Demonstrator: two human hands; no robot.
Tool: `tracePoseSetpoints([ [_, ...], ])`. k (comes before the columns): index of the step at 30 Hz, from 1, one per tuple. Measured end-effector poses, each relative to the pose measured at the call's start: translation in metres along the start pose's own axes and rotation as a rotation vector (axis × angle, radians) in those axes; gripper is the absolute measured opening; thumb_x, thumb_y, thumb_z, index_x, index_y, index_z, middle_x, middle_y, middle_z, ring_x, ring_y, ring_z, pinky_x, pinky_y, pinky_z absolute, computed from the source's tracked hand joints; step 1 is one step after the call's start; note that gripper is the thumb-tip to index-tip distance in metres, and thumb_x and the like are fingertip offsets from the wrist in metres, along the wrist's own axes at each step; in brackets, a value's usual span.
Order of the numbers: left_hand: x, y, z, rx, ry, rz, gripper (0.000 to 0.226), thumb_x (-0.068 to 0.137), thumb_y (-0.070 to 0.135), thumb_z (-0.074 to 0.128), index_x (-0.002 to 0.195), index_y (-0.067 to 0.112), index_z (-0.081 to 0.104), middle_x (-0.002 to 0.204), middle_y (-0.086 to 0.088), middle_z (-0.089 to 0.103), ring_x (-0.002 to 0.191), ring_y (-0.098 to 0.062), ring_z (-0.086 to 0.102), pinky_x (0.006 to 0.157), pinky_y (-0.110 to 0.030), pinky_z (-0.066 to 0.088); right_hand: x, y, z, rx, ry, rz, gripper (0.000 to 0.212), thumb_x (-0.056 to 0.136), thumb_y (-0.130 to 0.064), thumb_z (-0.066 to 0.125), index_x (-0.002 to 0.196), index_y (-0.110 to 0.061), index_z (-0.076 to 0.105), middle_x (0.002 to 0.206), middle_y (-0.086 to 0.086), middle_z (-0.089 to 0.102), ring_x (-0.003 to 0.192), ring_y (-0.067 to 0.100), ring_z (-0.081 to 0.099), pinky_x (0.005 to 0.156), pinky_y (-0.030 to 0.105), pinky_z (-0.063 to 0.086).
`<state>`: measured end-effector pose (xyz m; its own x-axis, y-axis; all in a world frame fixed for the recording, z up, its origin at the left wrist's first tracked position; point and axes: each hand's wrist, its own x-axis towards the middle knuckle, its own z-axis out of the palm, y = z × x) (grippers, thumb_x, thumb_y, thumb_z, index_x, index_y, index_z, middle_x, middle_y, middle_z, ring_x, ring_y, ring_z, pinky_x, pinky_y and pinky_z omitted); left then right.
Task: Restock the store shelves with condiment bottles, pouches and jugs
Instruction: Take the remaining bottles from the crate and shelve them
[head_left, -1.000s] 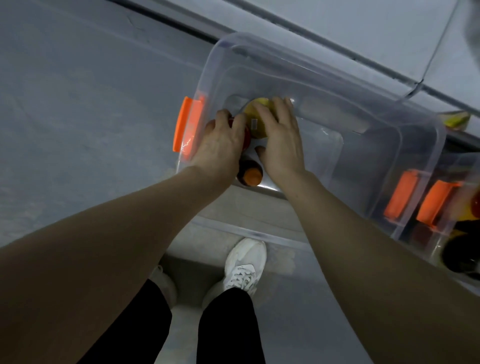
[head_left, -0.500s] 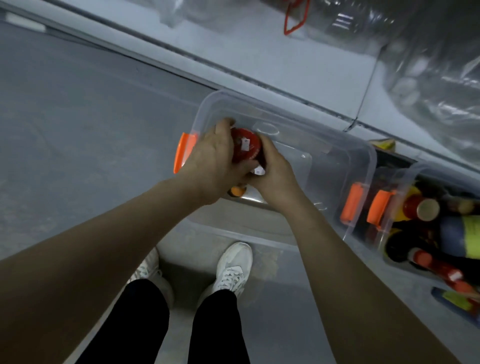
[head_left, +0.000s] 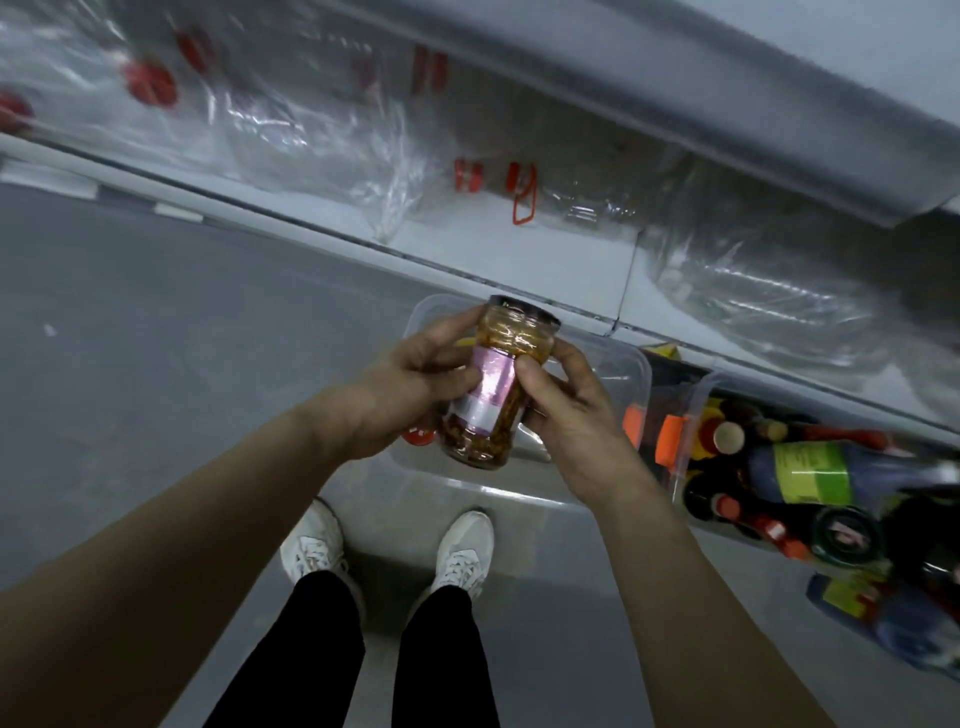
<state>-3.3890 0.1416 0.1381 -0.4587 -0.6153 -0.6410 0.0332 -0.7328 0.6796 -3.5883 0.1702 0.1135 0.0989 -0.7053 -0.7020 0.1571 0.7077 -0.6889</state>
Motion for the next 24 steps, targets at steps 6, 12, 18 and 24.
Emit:
tracePoseSetpoints([
  [6,-0.059,0.036,0.038,-0.039,0.15,0.066,0.058,0.097,0.006,0.056,0.147,0.031,0.042,0.136,0.006,0.06,0.108,-0.011,0.067,0.073,-0.03,0.06,-0.063,-0.055,0.031,0.072,0.064,-0.055,0.052,0.076,-0.032,0.078,0.125,-0.022,0.062,0.111,0.01,0.075,0.106,0.024,0.07,0.098,0.046,0.053],
  [12,-0.139,0.083,0.081,0.272,0.105,0.134,0.084,0.089,0.013,0.072,0.138,0.058,0.02,0.126,0.018,0.054,0.106,0.003,0.06,0.088,-0.02,0.054,-0.148,-0.11,0.057,0.017,0.124,-0.136,0.052,0.074,-0.035,0.077,0.123,-0.027,0.061,0.107,0.009,0.076,0.102,0.025,0.072,0.077,0.033,0.058],
  [18,-0.22,0.148,0.114,0.196,0.055,0.19,0.094,0.089,0.006,0.071,0.148,0.056,0.018,0.128,0.001,0.06,0.108,-0.006,0.065,0.091,-0.032,0.057,-0.231,-0.18,0.08,0.045,0.066,-0.21,0.052,0.078,-0.038,0.076,0.127,-0.026,0.062,0.115,0.014,0.074,0.11,0.029,0.069,0.092,0.041,0.056],
  [24,-0.288,0.21,0.133,-0.014,-0.077,0.305,0.088,0.081,0.006,0.072,0.142,0.057,0.035,0.133,-0.01,0.06,0.117,-0.031,0.064,0.094,-0.055,0.054,-0.302,-0.264,0.106,0.021,-0.085,-0.294,0.044,0.088,-0.032,0.064,0.126,-0.009,0.066,0.117,0.011,0.073,0.105,0.019,0.069,0.093,0.035,0.055],
])
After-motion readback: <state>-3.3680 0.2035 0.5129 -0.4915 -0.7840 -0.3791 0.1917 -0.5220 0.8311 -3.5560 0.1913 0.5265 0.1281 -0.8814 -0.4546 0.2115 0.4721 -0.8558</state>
